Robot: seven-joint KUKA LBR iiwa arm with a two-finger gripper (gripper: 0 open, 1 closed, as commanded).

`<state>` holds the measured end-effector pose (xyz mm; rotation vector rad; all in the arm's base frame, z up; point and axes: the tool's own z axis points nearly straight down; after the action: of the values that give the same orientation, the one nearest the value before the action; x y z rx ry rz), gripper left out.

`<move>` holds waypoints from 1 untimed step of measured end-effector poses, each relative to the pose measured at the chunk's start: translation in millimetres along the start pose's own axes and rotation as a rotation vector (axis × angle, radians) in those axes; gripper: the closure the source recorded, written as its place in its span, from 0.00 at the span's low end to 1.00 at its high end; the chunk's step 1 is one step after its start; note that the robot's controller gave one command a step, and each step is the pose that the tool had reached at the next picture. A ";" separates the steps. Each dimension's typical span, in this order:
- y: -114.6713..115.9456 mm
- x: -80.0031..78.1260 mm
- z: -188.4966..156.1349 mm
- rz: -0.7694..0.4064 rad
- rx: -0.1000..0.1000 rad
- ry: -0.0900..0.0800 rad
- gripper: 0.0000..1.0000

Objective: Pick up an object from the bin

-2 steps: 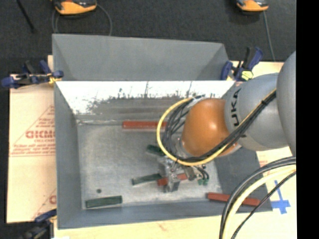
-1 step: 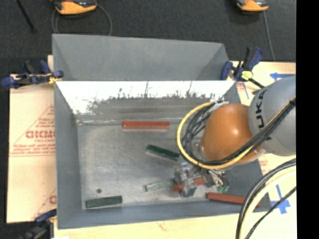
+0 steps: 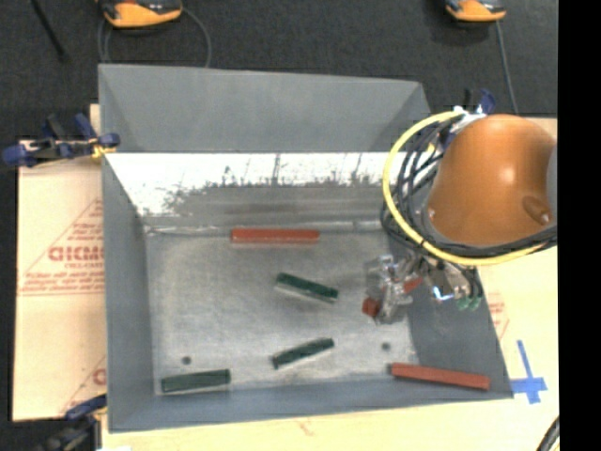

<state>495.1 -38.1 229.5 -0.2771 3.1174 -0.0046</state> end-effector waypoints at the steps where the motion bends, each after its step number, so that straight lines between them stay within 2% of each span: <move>1: 1.3 1.5 4.4 0.001 -0.004 0.008 0.00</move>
Offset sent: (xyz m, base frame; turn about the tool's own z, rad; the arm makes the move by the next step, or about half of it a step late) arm 0.0000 0.0000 0.0000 0.0000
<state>493.4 -37.1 225.1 -0.2762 3.1256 0.0000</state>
